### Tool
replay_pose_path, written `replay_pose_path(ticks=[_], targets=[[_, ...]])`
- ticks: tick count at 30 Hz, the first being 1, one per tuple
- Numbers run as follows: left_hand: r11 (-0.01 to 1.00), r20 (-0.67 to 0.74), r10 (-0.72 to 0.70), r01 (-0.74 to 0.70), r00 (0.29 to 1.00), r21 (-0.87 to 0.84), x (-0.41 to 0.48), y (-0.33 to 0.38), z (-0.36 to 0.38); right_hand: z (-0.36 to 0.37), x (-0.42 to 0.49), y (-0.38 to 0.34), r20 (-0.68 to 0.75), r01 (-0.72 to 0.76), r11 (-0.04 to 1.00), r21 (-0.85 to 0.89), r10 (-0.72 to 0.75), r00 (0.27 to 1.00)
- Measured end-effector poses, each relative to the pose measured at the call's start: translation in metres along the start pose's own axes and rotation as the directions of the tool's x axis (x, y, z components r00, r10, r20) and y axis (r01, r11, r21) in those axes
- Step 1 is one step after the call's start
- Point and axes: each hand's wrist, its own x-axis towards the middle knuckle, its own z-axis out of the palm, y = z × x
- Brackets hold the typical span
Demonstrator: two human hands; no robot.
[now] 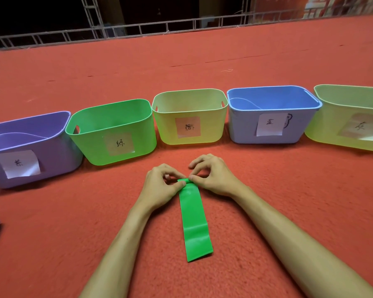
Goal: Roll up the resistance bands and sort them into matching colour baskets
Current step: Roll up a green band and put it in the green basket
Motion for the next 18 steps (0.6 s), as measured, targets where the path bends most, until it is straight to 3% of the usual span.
replay_pose_path(ticks=[11,18], targets=[[0.996,0.062,0.004,0.002,0.998,-0.093,0.001,-0.005,-0.002,-0.003,0.000,-0.002,0.092,0.003,1.000,0.029,-0.005,0.996],[0.986,0.010,0.021,-0.019,1.000,-0.167,0.001,-0.010,0.001,-0.002,0.000,-0.002,0.050,0.003,0.999,0.044,-0.005,0.999]])
